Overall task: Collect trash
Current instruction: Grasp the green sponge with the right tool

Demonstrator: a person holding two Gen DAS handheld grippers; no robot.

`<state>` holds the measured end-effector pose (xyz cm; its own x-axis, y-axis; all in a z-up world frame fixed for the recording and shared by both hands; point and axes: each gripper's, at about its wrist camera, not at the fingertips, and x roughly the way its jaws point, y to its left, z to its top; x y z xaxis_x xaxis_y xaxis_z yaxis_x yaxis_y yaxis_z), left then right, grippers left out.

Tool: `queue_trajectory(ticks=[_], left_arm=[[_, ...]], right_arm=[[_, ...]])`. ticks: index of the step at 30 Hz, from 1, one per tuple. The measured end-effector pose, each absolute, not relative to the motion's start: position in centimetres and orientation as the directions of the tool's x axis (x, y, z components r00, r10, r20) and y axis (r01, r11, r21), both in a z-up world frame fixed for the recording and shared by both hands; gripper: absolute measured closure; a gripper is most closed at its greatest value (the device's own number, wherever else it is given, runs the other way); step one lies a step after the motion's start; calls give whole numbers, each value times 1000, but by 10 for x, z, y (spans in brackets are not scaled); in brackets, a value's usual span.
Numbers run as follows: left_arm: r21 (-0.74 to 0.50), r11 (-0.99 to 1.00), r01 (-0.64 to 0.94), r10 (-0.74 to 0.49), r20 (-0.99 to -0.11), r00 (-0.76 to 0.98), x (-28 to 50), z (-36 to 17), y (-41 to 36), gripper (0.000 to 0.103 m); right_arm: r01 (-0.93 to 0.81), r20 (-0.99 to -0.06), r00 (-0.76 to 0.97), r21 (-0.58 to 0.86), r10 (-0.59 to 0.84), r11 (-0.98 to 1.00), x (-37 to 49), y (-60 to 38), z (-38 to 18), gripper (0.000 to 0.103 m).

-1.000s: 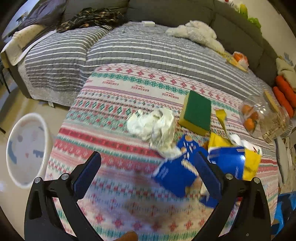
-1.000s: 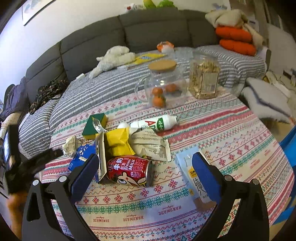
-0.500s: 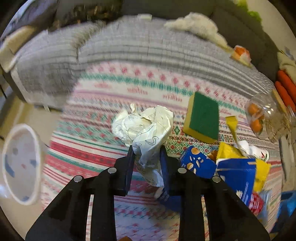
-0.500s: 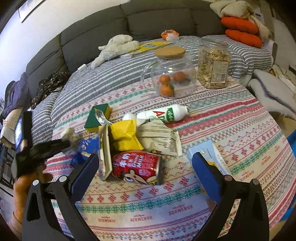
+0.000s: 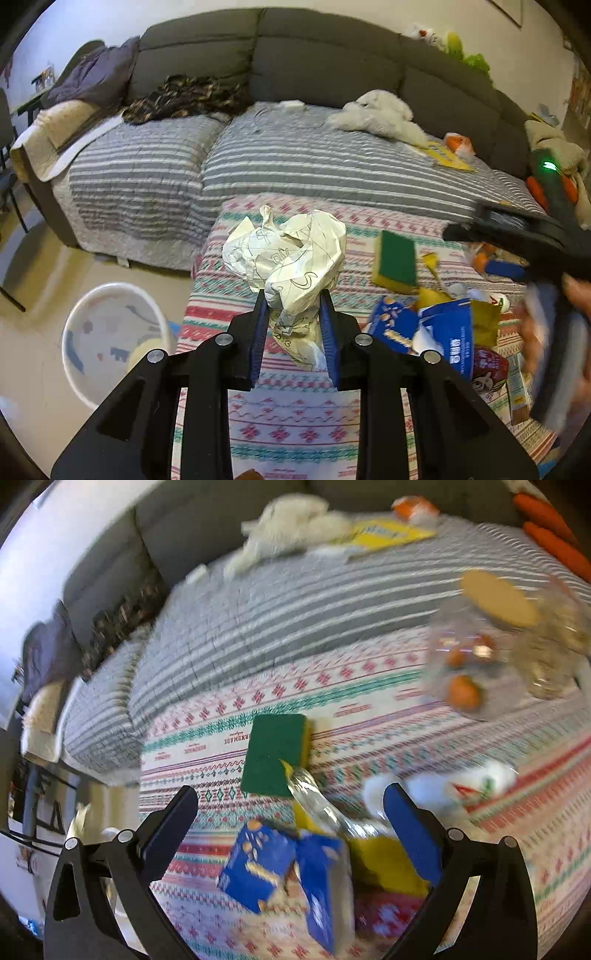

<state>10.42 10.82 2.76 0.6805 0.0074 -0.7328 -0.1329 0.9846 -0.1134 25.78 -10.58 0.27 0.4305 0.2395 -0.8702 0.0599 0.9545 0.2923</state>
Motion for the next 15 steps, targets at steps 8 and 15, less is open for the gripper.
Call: queue_trajectory(ticks=[8,15], left_arm=[[-85,980,-182,66,-718,692,101,32,138,77],[-116,971,-211,56,-743,667,103,27,159,77]], right_arm=[[147,-931,309,247,193,958,327,-74,-57,6],[133,-955,251,197,159,971,342,-53,-74,12]])
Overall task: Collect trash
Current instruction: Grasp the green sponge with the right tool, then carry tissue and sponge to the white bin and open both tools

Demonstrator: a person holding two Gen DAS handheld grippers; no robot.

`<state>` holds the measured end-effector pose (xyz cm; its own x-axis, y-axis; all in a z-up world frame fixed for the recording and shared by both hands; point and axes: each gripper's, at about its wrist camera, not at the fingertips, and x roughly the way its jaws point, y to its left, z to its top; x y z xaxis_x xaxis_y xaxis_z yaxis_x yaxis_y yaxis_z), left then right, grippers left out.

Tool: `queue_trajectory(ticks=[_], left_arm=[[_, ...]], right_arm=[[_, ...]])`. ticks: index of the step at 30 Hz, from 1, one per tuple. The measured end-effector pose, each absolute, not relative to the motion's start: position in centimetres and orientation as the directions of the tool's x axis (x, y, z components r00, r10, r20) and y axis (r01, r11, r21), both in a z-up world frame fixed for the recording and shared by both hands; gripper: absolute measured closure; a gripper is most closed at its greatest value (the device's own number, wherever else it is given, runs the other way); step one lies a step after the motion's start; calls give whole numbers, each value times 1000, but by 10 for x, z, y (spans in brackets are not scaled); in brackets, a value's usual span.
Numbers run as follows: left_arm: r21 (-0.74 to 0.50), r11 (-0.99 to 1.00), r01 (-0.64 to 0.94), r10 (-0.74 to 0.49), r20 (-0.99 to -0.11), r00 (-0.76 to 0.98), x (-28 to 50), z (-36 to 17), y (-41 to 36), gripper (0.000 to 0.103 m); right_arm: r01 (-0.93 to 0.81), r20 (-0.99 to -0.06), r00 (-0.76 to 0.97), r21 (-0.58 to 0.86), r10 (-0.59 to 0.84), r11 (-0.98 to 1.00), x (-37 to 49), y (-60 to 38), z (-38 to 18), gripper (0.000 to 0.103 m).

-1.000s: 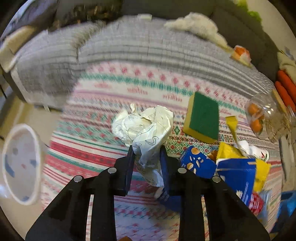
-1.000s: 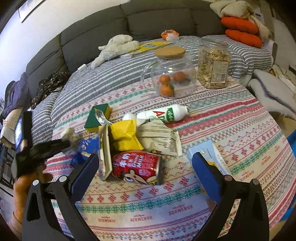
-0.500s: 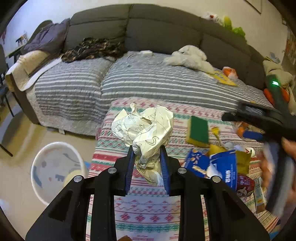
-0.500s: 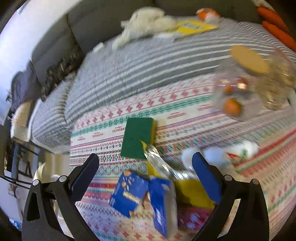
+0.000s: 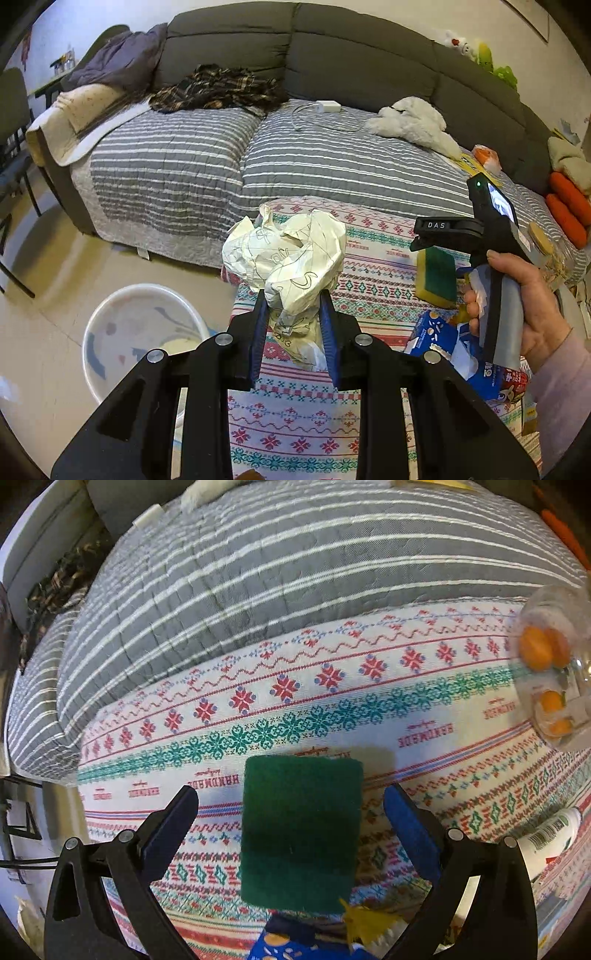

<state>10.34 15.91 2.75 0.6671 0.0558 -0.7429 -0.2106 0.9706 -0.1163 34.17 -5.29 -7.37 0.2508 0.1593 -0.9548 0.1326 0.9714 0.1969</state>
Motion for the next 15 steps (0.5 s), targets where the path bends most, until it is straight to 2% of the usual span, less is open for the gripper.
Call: queue_trajectory(ticks=[1,4,9,15], left_arm=[[-119,970,-212,55,-742,668,103,28,160,77],[-122,969,-214,56,-737,674,100,30,161,77],[-137,966,-218,47,-739,673,101,29,166,77],[-160,959,-234,49,-719,693,99,35,174,77]], right_arm=[[133,-955,248,202,165,970,342,-52,-75,26],[143,-960,251,164,124,976,341,-51,-74,45],[166,-925,342,236,168,958,328,-73,-53,46],[174,-844,501,315,192,933,317,-88,5,46]])
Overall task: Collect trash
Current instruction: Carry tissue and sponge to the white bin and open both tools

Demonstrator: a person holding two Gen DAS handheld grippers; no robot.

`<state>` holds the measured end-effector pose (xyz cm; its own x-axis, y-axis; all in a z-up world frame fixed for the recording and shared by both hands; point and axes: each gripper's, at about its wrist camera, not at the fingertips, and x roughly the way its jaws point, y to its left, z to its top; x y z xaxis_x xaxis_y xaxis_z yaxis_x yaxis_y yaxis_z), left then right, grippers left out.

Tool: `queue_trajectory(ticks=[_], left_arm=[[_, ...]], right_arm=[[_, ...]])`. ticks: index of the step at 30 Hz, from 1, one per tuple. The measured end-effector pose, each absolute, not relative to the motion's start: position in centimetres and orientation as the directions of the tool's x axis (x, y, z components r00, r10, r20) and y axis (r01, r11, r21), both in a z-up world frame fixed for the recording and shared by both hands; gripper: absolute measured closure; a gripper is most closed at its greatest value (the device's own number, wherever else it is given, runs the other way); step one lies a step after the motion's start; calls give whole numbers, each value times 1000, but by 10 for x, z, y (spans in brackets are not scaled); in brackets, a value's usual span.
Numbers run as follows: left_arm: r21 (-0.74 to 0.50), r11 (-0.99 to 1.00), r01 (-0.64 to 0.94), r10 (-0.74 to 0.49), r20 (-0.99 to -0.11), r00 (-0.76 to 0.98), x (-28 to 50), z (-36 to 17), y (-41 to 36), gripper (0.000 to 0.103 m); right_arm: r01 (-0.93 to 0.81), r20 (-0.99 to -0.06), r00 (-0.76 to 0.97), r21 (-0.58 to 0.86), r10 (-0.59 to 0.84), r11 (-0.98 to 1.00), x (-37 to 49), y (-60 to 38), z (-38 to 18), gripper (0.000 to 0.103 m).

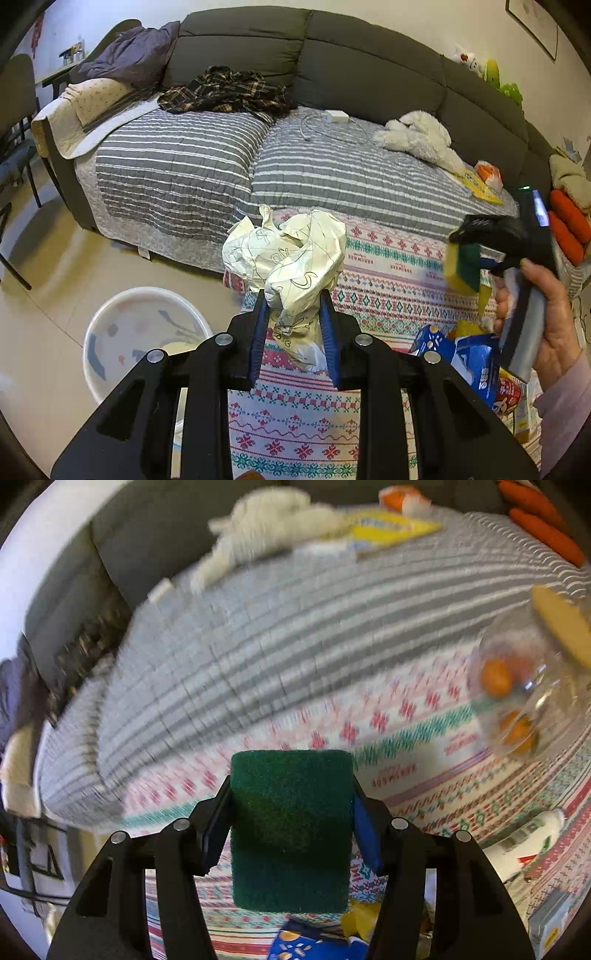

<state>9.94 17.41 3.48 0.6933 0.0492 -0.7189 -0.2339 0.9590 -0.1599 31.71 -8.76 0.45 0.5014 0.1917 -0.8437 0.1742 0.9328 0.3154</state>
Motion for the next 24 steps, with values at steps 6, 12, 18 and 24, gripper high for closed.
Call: queue_trajectory(ticks=[6,12,18,24], left_arm=[[-192,948,-253,49,-700,713,95,41,186,77],[-202,943,-264,57,-684,727,86,49,199,77],[-189,940,-285,82,-684,725,73,52,219,77],[-201,927,-318,101,-682,724,59,54,246,77]], right_arm=[[153,-759,624,352,186,924,298,-86,39,46],[115,-694,689,389,208,914,262,-75,53,45],[62,-659,713,399,239,915,230,-45,58,45],[-13,-633,718,404,290,914,199,1,55,45]])
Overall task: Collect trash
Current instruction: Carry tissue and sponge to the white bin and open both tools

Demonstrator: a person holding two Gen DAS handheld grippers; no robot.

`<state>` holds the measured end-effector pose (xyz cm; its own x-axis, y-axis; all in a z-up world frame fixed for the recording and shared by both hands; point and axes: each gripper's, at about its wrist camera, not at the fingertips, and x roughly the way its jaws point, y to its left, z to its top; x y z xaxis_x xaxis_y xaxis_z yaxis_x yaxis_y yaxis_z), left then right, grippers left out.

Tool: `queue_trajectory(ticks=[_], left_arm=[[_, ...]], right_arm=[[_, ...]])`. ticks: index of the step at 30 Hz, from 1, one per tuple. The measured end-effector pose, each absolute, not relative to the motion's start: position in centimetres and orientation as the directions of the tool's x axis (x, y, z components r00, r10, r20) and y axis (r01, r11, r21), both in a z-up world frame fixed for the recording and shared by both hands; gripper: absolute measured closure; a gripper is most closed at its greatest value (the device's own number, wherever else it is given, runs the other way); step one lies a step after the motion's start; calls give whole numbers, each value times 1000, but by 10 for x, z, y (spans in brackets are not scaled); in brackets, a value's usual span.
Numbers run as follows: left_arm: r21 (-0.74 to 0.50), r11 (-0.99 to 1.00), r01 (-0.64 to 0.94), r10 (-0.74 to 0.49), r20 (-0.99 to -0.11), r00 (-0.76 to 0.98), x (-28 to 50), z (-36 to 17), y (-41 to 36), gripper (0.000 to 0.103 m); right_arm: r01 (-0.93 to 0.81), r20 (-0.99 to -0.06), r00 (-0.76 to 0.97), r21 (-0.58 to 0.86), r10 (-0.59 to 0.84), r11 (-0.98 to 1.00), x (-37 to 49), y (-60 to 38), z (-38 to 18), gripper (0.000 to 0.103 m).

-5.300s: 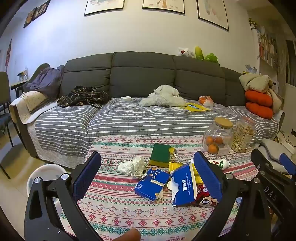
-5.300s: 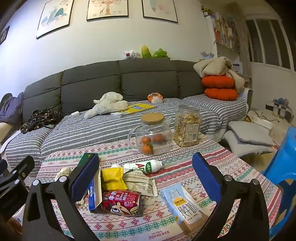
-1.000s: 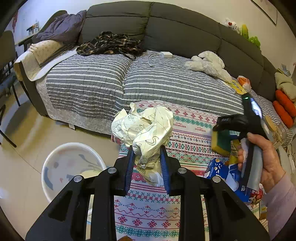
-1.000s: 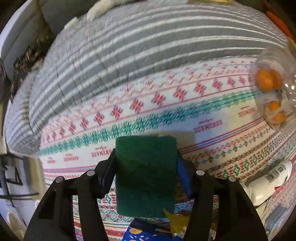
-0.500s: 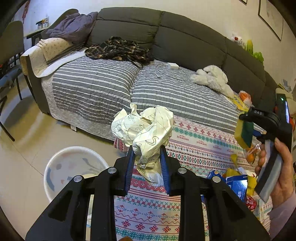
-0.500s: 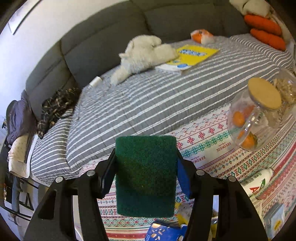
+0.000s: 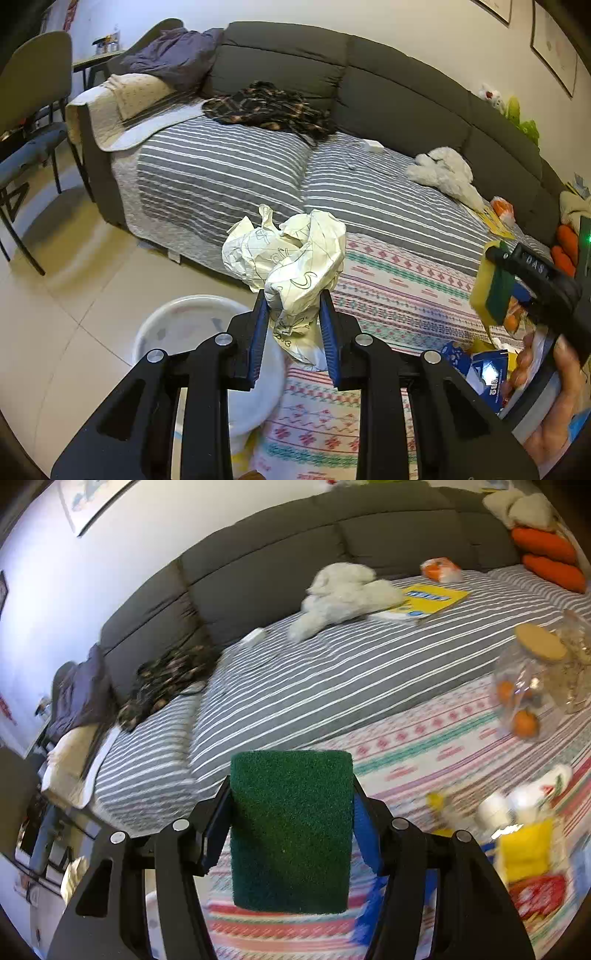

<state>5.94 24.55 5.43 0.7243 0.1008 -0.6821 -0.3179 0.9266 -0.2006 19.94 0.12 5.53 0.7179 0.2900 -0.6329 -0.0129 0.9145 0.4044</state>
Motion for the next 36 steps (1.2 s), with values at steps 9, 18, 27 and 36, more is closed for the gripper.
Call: queue_trajectory(ticks=[9,18,27,36], left_arm=[[-185,913,-364,128,-717,685,43,46,283,76],[-221,874,-433,146,-729,669,28,44,326,45],[-240,818,-522,243,-679,693,-5,62,365,43],[-272,737,-618,335,-648,684,-35,72,403,35]], right_arm=[[-158,-604,689,415,401,896,154,80,51,45],[-245,-619,631,413,468,877,133,139,41,45],[-303,-646,583,390,493,870,118,196,29,45],[-352,-684,525,367,507,861,105,243,11,37]])
